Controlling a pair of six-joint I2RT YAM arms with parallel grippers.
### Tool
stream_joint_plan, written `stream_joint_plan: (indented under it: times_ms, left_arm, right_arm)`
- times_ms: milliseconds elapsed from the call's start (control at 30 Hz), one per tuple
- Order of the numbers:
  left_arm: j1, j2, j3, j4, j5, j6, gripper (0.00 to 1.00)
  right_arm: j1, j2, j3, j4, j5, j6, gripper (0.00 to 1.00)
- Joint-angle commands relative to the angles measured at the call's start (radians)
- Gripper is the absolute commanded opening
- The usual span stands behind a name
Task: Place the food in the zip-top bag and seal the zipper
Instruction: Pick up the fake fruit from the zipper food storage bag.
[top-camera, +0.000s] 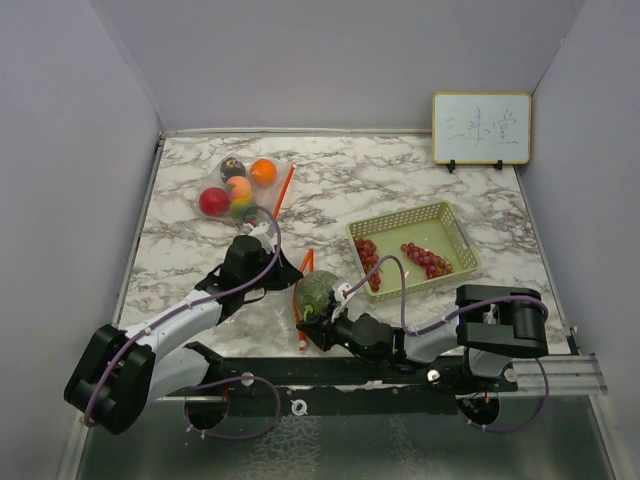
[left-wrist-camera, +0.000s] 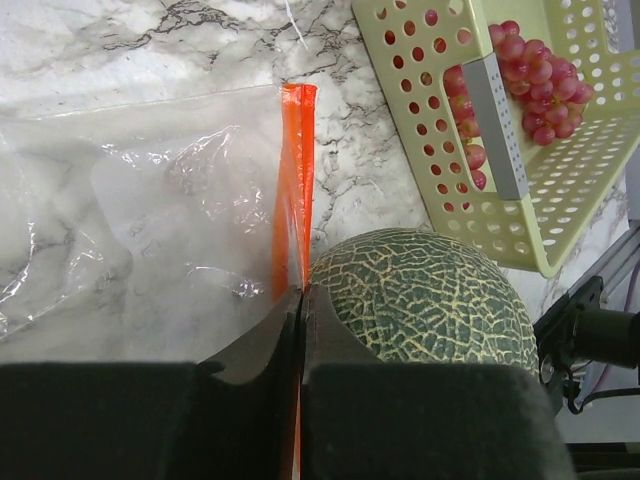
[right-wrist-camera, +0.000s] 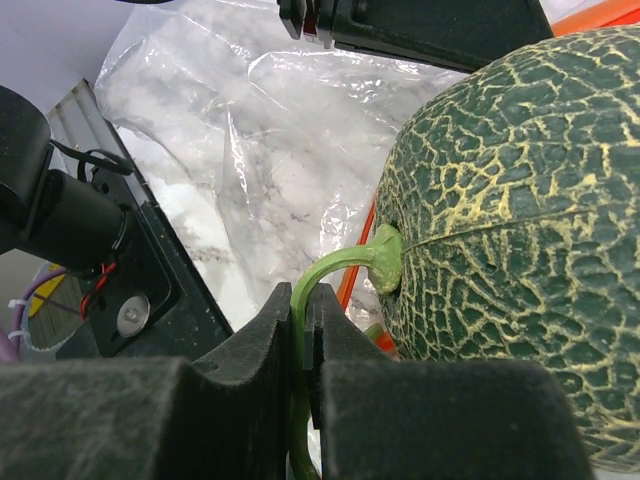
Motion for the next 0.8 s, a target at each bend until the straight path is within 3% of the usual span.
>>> stream_joint_plan:
  times_ms: [0, 300, 600, 767]
  left_arm:
    - [-0.004, 0.005, 0.014, 0.025, 0.046, 0.027, 0.00]
    - [-0.004, -0.205, 0.040, -0.154, -0.076, 0.060, 0.00]
    - [-0.004, -0.364, -0.054, -0.063, -0.090, -0.017, 0.00]
    - [-0.005, -0.466, -0.104, -0.009, -0.105, -0.087, 0.00]
  right_arm:
    - [-0.002, -0.014, -0.011, -0.014, 0.016, 0.006, 0.02]
    - [0.000, -0.167, -0.043, -0.004, -0.057, -0.088, 0.02]
    - [-0.001, -0.432, -0.026, -0.129, -0.214, -0.168, 0.02]
    - [-0.002, -0.490, -0.071, -0.037, -0.210, -0.169, 0.02]
